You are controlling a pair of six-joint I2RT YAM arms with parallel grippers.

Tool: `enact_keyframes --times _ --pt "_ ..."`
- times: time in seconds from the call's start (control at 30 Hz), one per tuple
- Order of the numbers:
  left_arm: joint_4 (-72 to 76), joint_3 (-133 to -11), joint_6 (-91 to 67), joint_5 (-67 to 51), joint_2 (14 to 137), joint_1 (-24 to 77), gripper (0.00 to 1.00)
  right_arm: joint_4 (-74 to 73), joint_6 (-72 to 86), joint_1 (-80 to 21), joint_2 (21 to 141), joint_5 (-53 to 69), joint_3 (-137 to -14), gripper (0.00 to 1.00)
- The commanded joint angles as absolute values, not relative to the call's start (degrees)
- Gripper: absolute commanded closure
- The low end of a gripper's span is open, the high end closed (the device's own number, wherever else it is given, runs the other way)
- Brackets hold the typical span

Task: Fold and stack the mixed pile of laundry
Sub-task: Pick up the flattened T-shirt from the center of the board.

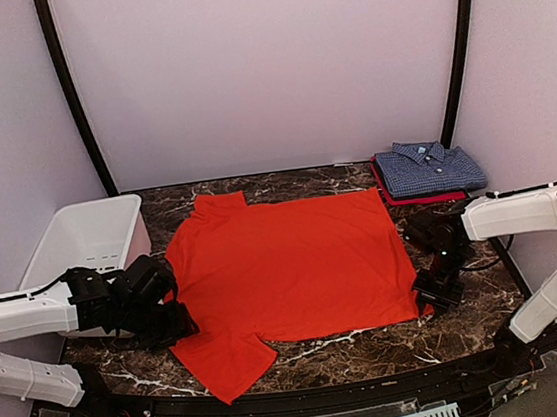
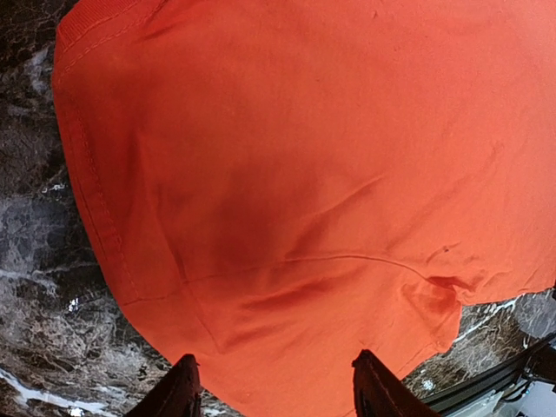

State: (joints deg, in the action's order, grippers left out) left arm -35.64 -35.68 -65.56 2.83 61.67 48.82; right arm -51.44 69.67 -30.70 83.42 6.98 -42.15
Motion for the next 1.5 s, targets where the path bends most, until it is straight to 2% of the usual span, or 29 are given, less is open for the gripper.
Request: enact_keyframes --times 0.0,0.07,0.1,0.13,0.17,0.63,0.97,1.0,1.07,1.1,1.23,1.47 --pt "-34.0 -33.9 -63.1 1.4 60.8 47.7 0.41 -52.0 71.1 -31.1 86.0 6.4 -42.3 0.81" --pt "-33.6 -33.0 -62.9 1.1 60.2 47.5 0.41 -52.0 71.1 -31.0 85.8 6.4 -42.1 0.86" --pt "-33.6 -32.8 -62.7 1.0 59.9 47.5 0.41 -51.8 71.0 -31.1 85.6 6.5 -42.0 0.90" --pt "-33.7 -32.4 -62.6 1.0 59.2 47.5 0.41 -51.5 70.8 -31.2 85.1 6.4 -41.9 0.99" --pt "-33.8 -32.3 -62.4 1.0 58.9 47.4 0.41 -51.3 70.8 -31.3 84.6 6.1 -41.9 1.00" --pt "-37.3 -33.8 -62.0 0.7 57.9 47.5 0.43 -52.0 70.8 -33.3 78.1 4.1 -44.8 1.00" --pt "-42.8 -30.1 -71.0 0.2 57.4 52.4 0.46 -51.1 70.4 -33.5 77.4 4.5 -43.4 1.00" --pt "-42.6 -30.2 -71.0 0.2 58.2 52.5 0.46 -52.1 70.4 -33.4 77.8 4.0 -43.8 0.94" --pt "-41.9 -31.7 -70.7 0.2 59.7 52.5 0.46 -55.5 71.2 -33.4 78.2 1.2 -45.5 0.71" --pt "-41.3 -32.1 -70.4 0.1 60.2 52.5 0.45 -56.7 71.7 -33.4 77.8 0.4 -45.8 0.67" --pt "-39.8 -33.9 -69.0 0.4 62.7 52.6 0.45 -56.4 73.4 -33.3 75.2 0.2 -43.9 0.66" --pt "-40.2 -35.7 -67.8 1.9 63.3 52.6 0.43 -54.2 72.7 -32.7 79.6 0.3 -42.9 0.67"
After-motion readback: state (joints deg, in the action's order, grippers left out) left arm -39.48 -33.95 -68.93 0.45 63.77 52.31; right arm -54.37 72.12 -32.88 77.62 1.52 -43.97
